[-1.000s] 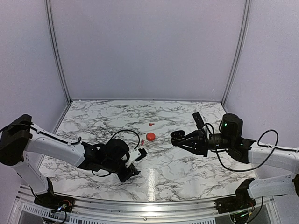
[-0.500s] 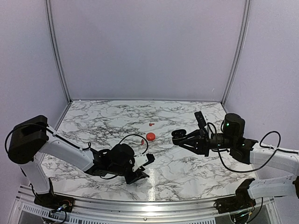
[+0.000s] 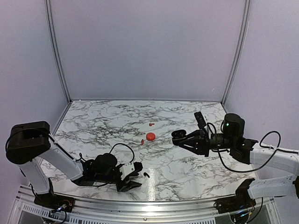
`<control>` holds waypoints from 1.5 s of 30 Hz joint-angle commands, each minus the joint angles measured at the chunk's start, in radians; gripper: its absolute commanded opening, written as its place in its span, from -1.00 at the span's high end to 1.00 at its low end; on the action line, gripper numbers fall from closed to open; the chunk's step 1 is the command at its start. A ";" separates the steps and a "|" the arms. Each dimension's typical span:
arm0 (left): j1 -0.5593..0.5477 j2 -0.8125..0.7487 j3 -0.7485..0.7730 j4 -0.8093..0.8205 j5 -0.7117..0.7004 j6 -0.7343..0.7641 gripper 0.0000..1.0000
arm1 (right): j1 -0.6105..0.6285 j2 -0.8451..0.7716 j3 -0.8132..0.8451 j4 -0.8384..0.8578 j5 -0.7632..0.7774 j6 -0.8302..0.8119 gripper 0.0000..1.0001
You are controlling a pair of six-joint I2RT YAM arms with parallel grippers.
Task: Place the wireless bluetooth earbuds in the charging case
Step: Move the left earbud to the center of the board, then pick up the left earbud from the center of the board.
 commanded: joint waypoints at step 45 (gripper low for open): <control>0.124 0.301 0.076 0.331 0.188 0.052 0.61 | -0.005 0.008 0.057 -0.068 0.010 -0.028 1.00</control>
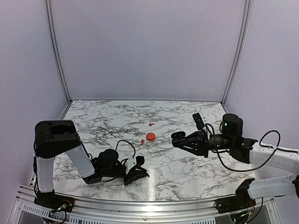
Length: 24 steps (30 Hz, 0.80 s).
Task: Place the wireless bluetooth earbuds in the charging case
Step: Pick up the left earbud from the center of the board.
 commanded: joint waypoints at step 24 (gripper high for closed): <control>-0.128 -0.699 0.222 -0.990 -0.437 0.142 0.84 | 0.078 -0.004 0.042 -0.015 0.077 -0.048 1.00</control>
